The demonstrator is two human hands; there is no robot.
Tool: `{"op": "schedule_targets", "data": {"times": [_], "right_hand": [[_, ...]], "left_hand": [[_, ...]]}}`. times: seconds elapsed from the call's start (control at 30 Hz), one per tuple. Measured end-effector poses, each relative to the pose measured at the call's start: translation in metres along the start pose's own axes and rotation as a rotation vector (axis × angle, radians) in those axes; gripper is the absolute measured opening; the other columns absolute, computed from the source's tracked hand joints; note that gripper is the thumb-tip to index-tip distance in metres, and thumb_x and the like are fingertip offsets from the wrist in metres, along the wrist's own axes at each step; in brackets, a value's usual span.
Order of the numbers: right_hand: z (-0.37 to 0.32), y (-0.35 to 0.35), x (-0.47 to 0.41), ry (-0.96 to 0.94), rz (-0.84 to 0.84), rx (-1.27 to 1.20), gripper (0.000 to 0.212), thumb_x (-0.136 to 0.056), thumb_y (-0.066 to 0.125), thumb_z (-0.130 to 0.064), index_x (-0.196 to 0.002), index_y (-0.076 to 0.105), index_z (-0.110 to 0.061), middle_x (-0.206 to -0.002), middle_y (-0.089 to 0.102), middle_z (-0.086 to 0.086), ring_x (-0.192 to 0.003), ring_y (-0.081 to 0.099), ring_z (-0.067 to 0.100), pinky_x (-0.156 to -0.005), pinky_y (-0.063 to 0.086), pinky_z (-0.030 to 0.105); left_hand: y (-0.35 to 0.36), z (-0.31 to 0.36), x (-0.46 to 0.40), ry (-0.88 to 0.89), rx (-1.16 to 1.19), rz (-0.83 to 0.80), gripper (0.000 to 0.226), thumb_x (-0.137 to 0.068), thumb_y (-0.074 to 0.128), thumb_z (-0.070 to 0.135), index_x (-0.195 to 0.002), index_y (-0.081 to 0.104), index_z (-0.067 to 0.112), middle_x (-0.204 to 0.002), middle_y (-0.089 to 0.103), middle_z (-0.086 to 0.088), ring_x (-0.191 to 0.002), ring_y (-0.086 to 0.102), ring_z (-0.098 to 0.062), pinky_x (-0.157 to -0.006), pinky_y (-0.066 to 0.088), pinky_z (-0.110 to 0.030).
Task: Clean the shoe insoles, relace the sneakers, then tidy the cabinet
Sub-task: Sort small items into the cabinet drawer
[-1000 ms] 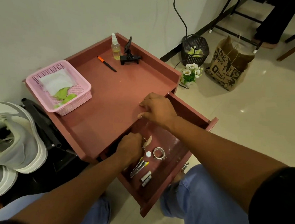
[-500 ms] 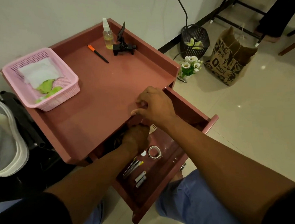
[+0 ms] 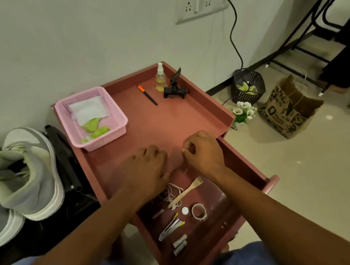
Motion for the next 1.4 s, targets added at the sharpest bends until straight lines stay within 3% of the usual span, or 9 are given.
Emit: {"op": "schedule_targets", "data": {"times": [0.23, 0.37, 0.57, 0.7, 0.8, 0.97, 1.1, 1.2, 1.4], "right_hand": [[-0.045, 0.013, -0.083, -0.104, -0.023, 0.022, 0.014, -0.089, 0.063, -0.019, -0.099, 0.073, -0.02, -0.095, 0.068, 0.0, -0.09, 0.061, 0.021, -0.079, 0.054, 0.038], [-0.075, 0.02, -0.136, -0.133, 0.008, 0.052, 0.021, -0.097, 0.057, -0.02, -0.108, 0.073, -0.014, -0.103, 0.068, 0.008, -0.093, 0.062, 0.027, -0.077, 0.054, 0.041], [-0.087, 0.035, -0.186, -0.097, -0.068, 0.189, 0.023, -0.094, 0.054, -0.015, -0.1, 0.076, -0.015, -0.087, 0.064, 0.008, -0.081, 0.061, 0.03, -0.062, 0.042, 0.032], [-0.077, 0.04, -0.19, -0.055, -0.138, 0.228, 0.026, -0.089, 0.059, -0.007, -0.104, 0.078, -0.018, -0.099, 0.071, 0.01, -0.09, 0.066, 0.033, -0.07, 0.053, 0.035], [-0.069, 0.038, -0.181, -0.009, -0.123, 0.196, 0.022, -0.085, 0.061, -0.008, -0.096, 0.078, -0.018, -0.096, 0.073, 0.008, -0.087, 0.068, 0.031, -0.075, 0.06, 0.041], [-0.054, 0.026, -0.153, 0.074, -0.101, 0.117, 0.006, -0.081, 0.07, -0.016, -0.077, 0.073, -0.019, -0.083, 0.071, -0.002, -0.079, 0.067, 0.022, -0.068, 0.057, 0.034], [-0.038, 0.012, -0.13, 0.146, -0.067, 0.095, 0.019, -0.078, 0.078, -0.017, -0.071, 0.061, -0.015, -0.08, 0.065, 0.002, -0.075, 0.061, 0.022, -0.054, 0.044, 0.029], [-0.027, 0.007, -0.123, 0.185, -0.018, 0.046, 0.022, -0.082, 0.079, -0.022, -0.077, 0.059, -0.017, -0.083, 0.063, 0.0, -0.076, 0.058, 0.019, -0.051, 0.036, 0.026], [-0.027, 0.022, -0.134, 0.133, -0.09, 0.084, 0.012, -0.084, 0.076, -0.025, -0.091, 0.077, -0.016, -0.088, 0.07, 0.0, -0.083, 0.066, 0.02, -0.068, 0.055, 0.03]], "left_hand": [[0.0, -0.003, -0.017, -0.006, 0.05, -0.055, 0.047, -0.075, 0.058, 0.051, -0.116, 0.053, 0.03, -0.126, 0.05, 0.001, -0.11, 0.052, -0.029, -0.077, 0.042, -0.037], [-0.002, -0.01, -0.021, -0.014, 0.105, -0.041, 0.053, -0.077, 0.064, 0.045, -0.126, 0.053, 0.031, -0.13, 0.048, 0.002, -0.116, 0.051, -0.028, -0.08, 0.042, -0.037], [0.001, -0.014, -0.021, -0.019, 0.168, 0.006, 0.054, -0.077, 0.068, 0.039, -0.129, 0.056, 0.03, -0.133, 0.049, 0.004, -0.116, 0.052, -0.024, -0.081, 0.041, -0.037], [0.001, -0.015, -0.021, 0.001, 0.174, 0.017, 0.053, -0.079, 0.066, 0.04, -0.13, 0.054, 0.031, -0.136, 0.047, 0.006, -0.119, 0.049, -0.022, -0.08, 0.038, -0.035], [-0.001, -0.016, -0.021, 0.003, 0.169, 0.032, 0.051, -0.078, 0.067, 0.042, -0.126, 0.054, 0.032, -0.131, 0.048, 0.006, -0.117, 0.049, -0.022, -0.077, 0.035, -0.034], [-0.002, -0.015, -0.02, 0.011, 0.17, 0.042, 0.055, -0.079, 0.067, 0.046, -0.131, 0.053, 0.033, -0.131, 0.049, 0.006, -0.116, 0.049, -0.022, -0.084, 0.043, -0.037], [-0.002, -0.012, -0.02, -0.009, 0.158, 0.018, 0.055, -0.078, 0.068, 0.049, -0.128, 0.053, 0.032, -0.129, 0.049, 0.005, -0.114, 0.049, -0.024, -0.084, 0.043, -0.037], [0.0, -0.01, -0.021, -0.012, 0.132, 0.001, 0.055, -0.076, 0.068, 0.05, -0.125, 0.054, 0.031, -0.127, 0.048, 0.004, -0.112, 0.049, -0.025, -0.079, 0.039, -0.037], [0.001, -0.012, -0.026, -0.002, 0.112, -0.028, 0.057, -0.074, 0.071, 0.051, -0.125, 0.054, 0.031, -0.127, 0.049, 0.003, -0.111, 0.051, -0.027, -0.079, 0.041, -0.037]]}}
Point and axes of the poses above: each hand's wrist, its own x-axis away from the middle knuckle, its own y-axis out of the palm, z = x × y, the point moved 6 cm from there along -x, towards the middle knuckle
